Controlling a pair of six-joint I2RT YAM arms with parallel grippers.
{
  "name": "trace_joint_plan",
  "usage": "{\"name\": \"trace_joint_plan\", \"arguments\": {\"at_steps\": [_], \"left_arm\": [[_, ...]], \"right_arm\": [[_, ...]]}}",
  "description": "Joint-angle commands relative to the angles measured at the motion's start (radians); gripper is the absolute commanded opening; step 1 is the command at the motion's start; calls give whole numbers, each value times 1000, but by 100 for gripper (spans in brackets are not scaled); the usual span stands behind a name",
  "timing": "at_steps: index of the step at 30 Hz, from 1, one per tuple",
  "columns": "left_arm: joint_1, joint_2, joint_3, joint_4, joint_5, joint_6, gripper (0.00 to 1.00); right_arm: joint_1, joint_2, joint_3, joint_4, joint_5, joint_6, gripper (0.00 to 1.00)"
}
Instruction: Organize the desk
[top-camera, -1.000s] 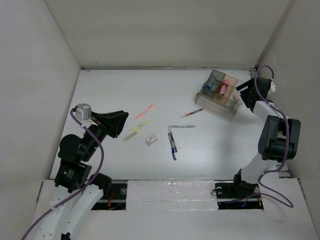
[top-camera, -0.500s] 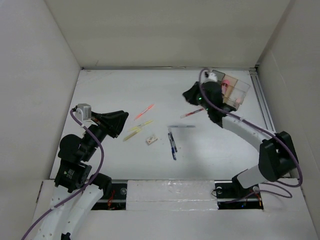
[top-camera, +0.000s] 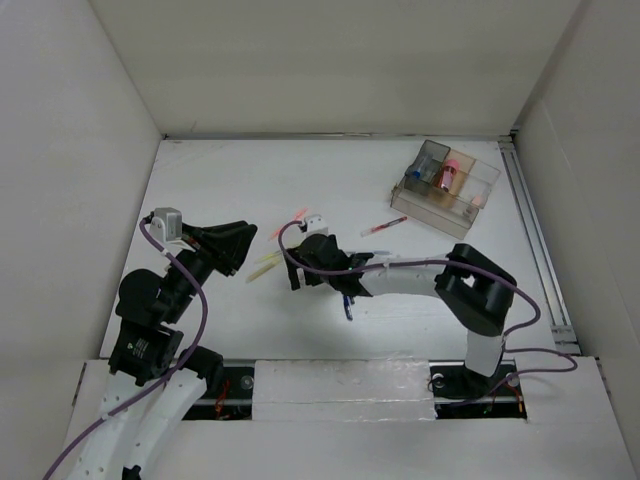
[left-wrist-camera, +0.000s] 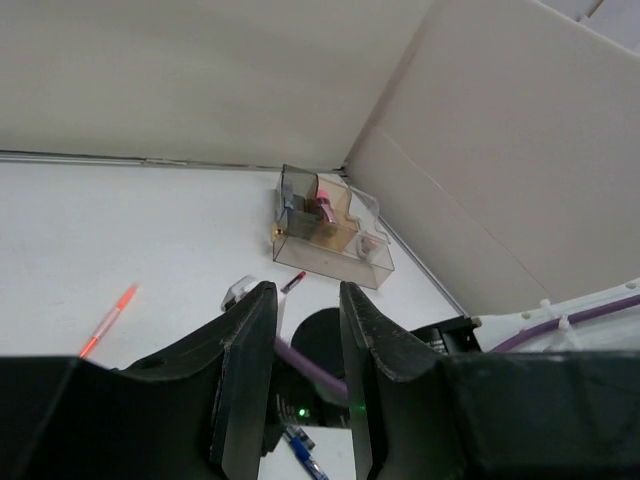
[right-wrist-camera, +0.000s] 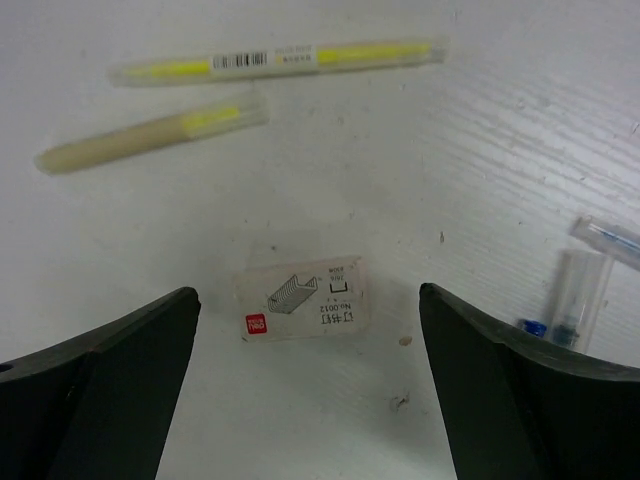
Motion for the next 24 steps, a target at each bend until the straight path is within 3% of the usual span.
{"name": "trace_joint_plan", "arguments": {"at_steps": [1,7,19,20,21,24], "left_arm": [[4,-5,11,41,6,10,28],[4,-5,11,41,11,12,28],[4,-2,10,44,9,10,29],[4,-5,8,42,9,10,29],[4,-5,8,44,3,10,29],[4,-9,11,41,-1,10,29]], "right_arm": [[35,21,41,-20,108,-38,97],[45,26,21,11,57,-54,99],[94,190,140,-90,215,-75,92],[94,193,142,-89,207,-69,87],[94,194,136,-84,210,-65,70],[94,170,122,-63,244,-37,44]]}}
